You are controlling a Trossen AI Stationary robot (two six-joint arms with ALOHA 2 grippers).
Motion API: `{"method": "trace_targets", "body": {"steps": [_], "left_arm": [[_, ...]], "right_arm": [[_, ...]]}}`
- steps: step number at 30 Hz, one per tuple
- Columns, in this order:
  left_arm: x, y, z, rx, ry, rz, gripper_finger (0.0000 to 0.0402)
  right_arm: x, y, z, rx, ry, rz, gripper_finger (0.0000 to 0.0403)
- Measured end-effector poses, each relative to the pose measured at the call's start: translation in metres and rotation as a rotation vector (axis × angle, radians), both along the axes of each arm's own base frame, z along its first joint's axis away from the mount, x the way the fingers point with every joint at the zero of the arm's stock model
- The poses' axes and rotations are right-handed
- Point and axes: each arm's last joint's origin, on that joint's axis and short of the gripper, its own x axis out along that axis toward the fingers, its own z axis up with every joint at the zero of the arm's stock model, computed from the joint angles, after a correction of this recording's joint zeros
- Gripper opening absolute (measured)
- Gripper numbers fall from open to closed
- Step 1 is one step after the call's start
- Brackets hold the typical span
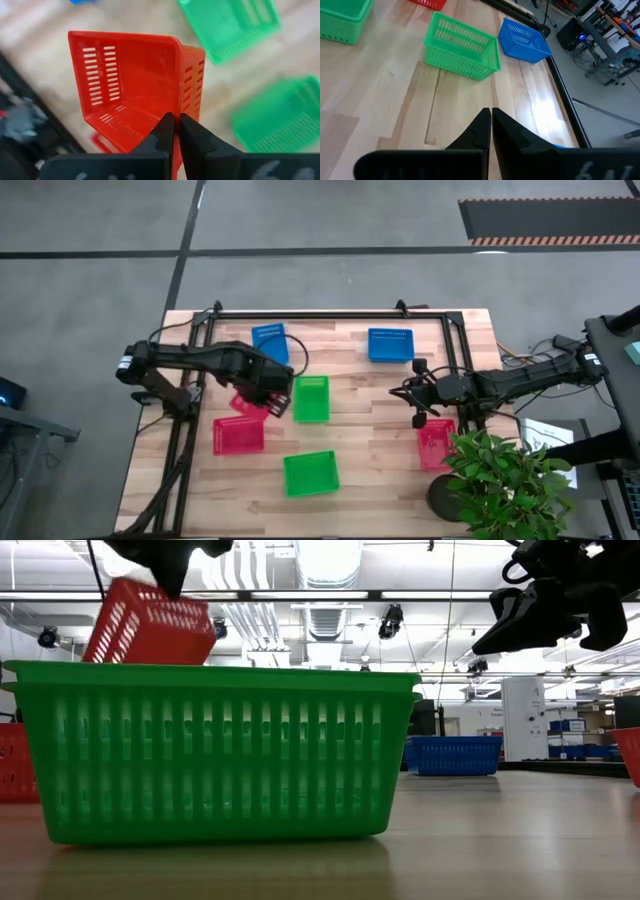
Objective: Stack baskets by color
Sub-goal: Stack the top red bin on top of the bottom left red bin
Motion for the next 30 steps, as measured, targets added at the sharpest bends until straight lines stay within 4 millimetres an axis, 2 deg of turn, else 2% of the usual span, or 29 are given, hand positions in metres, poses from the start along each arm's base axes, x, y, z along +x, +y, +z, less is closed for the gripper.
{"method": "trace_targets", "body": {"steps": [5, 8, 14, 20, 26, 30], "left_arm": [[0.008, -0.022, 0.022, -0.153, -0.068, -0.030, 0.0000], [0.004, -0.036, 0.036, -0.211, -0.109, -0.005, 0.0000], [-0.014, -0.064, 0.046, -0.266, -0.115, 0.059, 0.0000], [-0.023, -0.079, 0.030, -0.244, -0.049, 0.148, 0.0000], [-0.020, -0.076, 0.002, -0.167, 0.037, 0.186, 0.0000], [-0.020, -0.075, -0.009, -0.145, 0.074, 0.195, 0.0000]], "right_arm": [[0.000, 0.000, 0.000, -0.003, 0.001, 0.006, 0.0009], [0.000, 0.000, 0.000, -0.005, 0.002, 0.007, 0.0009], [0.000, 0.000, -0.001, -0.006, 0.006, 0.007, 0.0009], [-0.001, 0.000, -0.002, -0.005, 0.012, 0.011, 0.0009], [0.000, 0.001, -0.002, 0.005, 0.008, 0.027, 0.0009], [0.000, 0.001, -0.002, 0.005, 0.006, 0.027, 0.0009]]}}
